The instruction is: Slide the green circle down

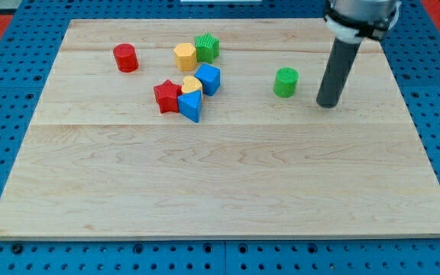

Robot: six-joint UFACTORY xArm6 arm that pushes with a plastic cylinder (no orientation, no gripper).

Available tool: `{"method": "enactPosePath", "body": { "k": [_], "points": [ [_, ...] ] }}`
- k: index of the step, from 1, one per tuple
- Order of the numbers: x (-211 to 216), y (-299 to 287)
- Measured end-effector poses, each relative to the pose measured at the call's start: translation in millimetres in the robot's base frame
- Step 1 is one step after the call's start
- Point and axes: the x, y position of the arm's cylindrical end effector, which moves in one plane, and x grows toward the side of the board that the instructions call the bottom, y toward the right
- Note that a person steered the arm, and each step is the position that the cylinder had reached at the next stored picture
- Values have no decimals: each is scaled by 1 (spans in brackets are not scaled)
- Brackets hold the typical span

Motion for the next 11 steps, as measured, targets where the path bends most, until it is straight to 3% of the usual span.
{"method": "enactPosePath", "body": {
  "k": [1, 2, 6, 8, 11],
  "points": [
    [-58, 0],
    [-70, -22],
    [-4, -86],
    [24, -61],
    [104, -12]
  ]
}}
